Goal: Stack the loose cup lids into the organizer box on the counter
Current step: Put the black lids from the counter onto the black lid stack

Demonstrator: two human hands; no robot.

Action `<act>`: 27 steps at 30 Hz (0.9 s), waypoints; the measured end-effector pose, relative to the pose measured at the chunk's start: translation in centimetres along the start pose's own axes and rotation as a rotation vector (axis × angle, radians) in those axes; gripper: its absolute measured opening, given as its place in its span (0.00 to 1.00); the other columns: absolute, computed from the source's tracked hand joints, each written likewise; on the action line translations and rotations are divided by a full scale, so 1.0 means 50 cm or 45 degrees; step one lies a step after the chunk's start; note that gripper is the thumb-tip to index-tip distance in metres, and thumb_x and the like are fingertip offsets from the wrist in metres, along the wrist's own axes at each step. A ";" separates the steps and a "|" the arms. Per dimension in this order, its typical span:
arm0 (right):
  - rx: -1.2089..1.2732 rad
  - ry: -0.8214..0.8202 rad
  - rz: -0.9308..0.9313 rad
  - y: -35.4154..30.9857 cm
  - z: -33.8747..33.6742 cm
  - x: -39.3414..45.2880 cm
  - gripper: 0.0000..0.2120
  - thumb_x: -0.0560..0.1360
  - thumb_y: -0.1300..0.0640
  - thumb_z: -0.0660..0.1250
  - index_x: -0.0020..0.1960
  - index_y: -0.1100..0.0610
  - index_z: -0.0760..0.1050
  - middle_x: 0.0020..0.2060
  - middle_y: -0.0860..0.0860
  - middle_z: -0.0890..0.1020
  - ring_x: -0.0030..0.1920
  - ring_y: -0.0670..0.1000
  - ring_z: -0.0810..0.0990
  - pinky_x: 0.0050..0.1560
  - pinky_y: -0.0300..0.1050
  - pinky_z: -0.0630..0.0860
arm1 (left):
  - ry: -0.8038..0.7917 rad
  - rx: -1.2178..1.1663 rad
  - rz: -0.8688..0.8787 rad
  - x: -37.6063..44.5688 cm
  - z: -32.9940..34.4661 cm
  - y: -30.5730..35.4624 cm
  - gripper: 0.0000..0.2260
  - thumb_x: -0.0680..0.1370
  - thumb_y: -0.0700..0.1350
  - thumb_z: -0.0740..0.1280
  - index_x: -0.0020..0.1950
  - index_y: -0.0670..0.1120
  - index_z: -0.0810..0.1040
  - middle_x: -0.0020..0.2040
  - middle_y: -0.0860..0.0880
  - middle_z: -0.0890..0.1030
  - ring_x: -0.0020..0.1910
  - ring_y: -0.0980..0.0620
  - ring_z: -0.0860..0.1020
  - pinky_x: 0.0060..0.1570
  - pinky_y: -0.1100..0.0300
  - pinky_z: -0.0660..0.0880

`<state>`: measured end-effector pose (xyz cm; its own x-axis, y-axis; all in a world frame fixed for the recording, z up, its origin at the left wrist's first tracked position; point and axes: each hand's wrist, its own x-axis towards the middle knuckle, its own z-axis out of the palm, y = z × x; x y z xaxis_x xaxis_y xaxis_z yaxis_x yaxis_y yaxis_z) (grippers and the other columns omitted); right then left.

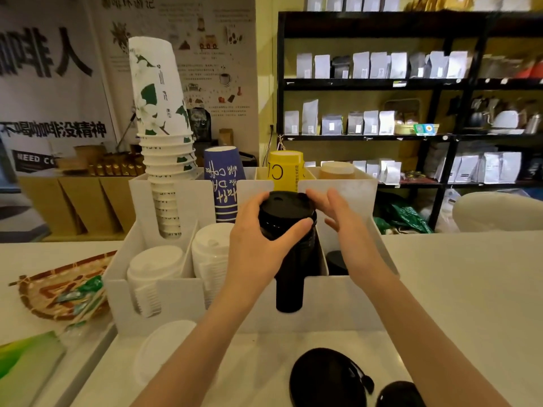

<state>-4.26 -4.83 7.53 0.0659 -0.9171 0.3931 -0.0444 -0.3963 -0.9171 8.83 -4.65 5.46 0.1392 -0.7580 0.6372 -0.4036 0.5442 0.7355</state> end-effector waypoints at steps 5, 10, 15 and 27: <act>-0.085 -0.071 0.047 0.031 -0.009 0.012 0.24 0.77 0.44 0.43 0.69 0.48 0.63 0.67 0.47 0.69 0.62 0.41 0.63 0.63 0.40 0.54 | -0.056 0.089 -0.032 0.012 -0.001 -0.023 0.27 0.67 0.55 0.71 0.62 0.51 0.68 0.53 0.57 0.72 0.52 0.59 0.70 0.41 0.81 0.65; -0.109 -0.089 0.071 0.047 -0.009 0.016 0.25 0.76 0.43 0.44 0.70 0.47 0.60 0.69 0.48 0.67 0.62 0.41 0.62 0.61 0.38 0.54 | -0.156 0.055 -0.115 0.011 0.004 -0.034 0.27 0.68 0.54 0.70 0.64 0.50 0.66 0.52 0.57 0.71 0.50 0.59 0.69 0.35 0.85 0.64; -0.123 -0.039 0.071 0.061 -0.014 0.023 0.24 0.77 0.44 0.44 0.69 0.49 0.62 0.67 0.49 0.70 0.60 0.41 0.63 0.60 0.38 0.54 | -0.237 0.119 -0.123 0.013 0.000 -0.040 0.31 0.67 0.53 0.71 0.66 0.49 0.63 0.55 0.55 0.70 0.53 0.59 0.67 0.35 0.84 0.64; -0.309 -0.014 -0.066 0.085 -0.008 0.011 0.11 0.73 0.40 0.48 0.49 0.33 0.68 0.46 0.32 0.74 0.47 0.24 0.70 0.42 0.17 0.63 | -0.362 0.079 -0.102 0.011 -0.014 -0.033 0.23 0.70 0.51 0.70 0.62 0.52 0.66 0.46 0.63 0.71 0.46 0.62 0.72 0.38 0.76 0.72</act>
<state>-4.83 -7.07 3.87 0.0852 -0.8951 0.4376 -0.2789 -0.4430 -0.8520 10.23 -5.71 4.74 -0.0827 -0.8726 0.4813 -0.4574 0.4623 0.7597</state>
